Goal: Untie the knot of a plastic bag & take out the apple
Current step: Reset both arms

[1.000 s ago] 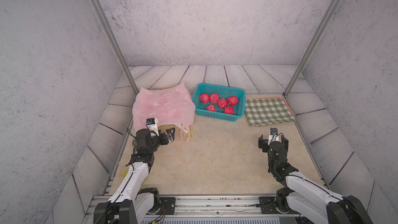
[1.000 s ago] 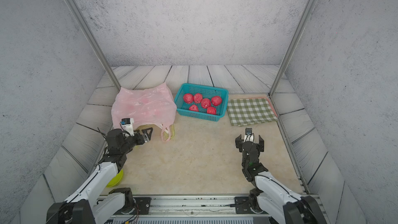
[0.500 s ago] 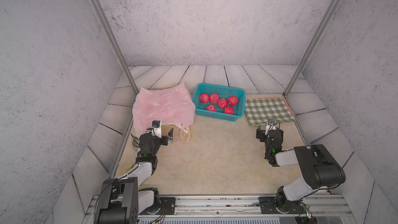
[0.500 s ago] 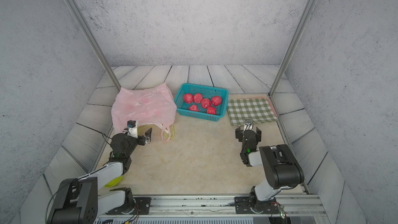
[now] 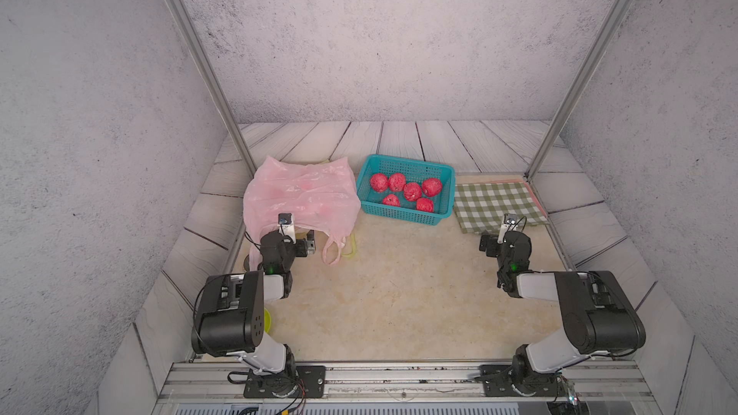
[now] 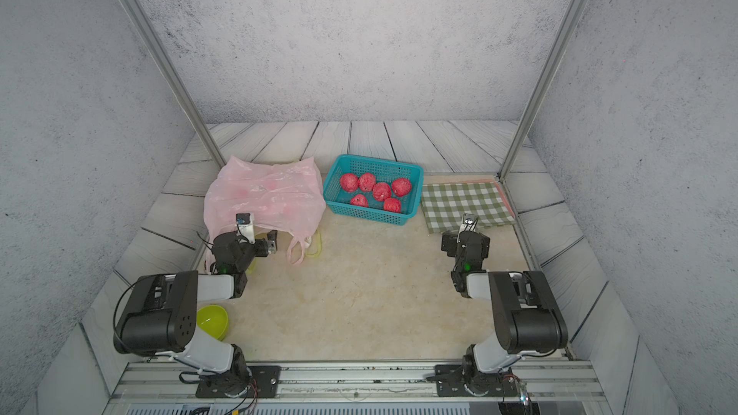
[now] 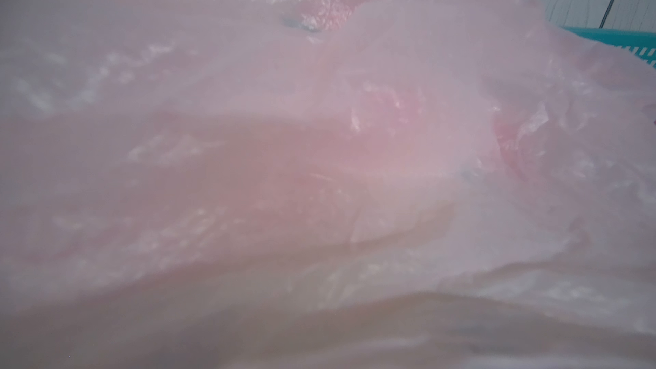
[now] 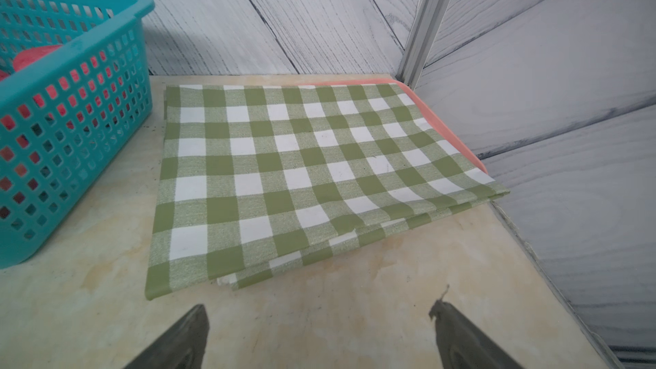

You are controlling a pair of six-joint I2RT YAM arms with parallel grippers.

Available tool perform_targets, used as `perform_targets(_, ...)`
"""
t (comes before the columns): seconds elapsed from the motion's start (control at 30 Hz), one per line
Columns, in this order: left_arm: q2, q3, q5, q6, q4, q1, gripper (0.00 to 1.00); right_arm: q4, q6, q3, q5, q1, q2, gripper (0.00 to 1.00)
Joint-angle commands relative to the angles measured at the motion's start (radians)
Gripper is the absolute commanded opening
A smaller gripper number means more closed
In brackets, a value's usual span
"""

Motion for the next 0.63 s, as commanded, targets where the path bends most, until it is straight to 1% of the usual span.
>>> perform_targets(0.0, -0.015, 0.014, -0.003, 0.004, -0.076, -0.007, 0.99, -0.015, 0.013, -0.002, -0.013, 0.0, -0.006, 0.99)
perform_targets(0.6, -0.017, 0.012, -0.006, 0.006, -0.079, -0.009, 0.99, -0.019, 0.012, 0.001, -0.025, 0.0, -0.005, 0.99)
